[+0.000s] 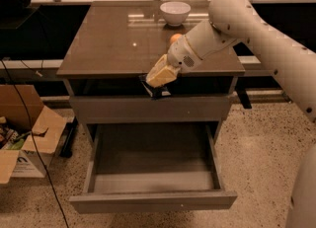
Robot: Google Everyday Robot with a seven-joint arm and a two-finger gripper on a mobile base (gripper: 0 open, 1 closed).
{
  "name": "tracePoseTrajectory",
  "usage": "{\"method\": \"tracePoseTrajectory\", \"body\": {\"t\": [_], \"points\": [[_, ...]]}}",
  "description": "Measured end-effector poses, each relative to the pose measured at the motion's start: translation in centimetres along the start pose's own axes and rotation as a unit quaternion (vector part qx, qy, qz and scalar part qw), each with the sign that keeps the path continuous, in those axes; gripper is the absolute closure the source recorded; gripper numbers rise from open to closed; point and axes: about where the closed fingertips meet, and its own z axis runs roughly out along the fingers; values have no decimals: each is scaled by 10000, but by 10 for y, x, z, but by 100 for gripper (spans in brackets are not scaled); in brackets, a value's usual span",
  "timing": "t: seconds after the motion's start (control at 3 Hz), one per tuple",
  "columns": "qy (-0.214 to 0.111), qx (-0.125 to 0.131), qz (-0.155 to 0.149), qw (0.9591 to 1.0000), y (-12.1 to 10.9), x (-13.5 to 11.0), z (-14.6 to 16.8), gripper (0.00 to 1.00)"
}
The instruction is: Place rxbar blueberry into middle drawer
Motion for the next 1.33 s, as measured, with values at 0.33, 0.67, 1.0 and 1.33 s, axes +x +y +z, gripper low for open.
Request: {"method": "tracePoseTrajectory", "body": {"t": [0.33,0.67,1.0,1.33], "points": [[-70,-171,36,9998,11,18,26,100],[-133,-367,96,9992,28,40,61,100],[-296,-426,217,9984,46,65,91,100],[-470,-264,479,9974,63,101,121,100]]}}
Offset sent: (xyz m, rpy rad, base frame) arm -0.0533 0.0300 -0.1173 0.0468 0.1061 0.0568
